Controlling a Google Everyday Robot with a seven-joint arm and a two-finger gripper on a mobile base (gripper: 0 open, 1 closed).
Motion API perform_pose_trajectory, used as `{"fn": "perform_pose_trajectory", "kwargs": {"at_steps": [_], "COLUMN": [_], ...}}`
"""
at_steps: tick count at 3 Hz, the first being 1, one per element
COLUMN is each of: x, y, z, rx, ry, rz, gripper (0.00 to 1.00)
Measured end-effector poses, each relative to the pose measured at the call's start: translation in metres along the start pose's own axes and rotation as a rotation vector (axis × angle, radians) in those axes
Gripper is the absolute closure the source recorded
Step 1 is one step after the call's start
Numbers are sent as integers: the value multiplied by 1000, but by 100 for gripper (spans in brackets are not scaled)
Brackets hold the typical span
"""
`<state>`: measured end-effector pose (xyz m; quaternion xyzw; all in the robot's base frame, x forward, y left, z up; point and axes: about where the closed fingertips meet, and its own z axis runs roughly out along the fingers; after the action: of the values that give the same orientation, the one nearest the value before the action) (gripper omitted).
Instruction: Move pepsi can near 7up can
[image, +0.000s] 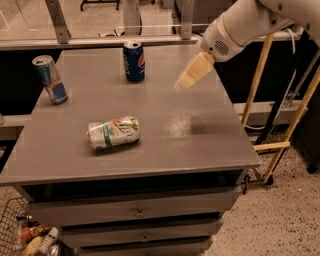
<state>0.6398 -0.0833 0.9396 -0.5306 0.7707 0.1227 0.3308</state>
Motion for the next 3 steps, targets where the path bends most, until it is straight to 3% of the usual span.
{"fn": "perform_pose_trajectory", "kwargs": {"at_steps": [2,3], "x": [-59,-91], "y": [-31,-39], "z": [37,73], "rx": [-13,-24], "ry": [-215,-236], "rz": [125,135], "gripper": [0,0]}}
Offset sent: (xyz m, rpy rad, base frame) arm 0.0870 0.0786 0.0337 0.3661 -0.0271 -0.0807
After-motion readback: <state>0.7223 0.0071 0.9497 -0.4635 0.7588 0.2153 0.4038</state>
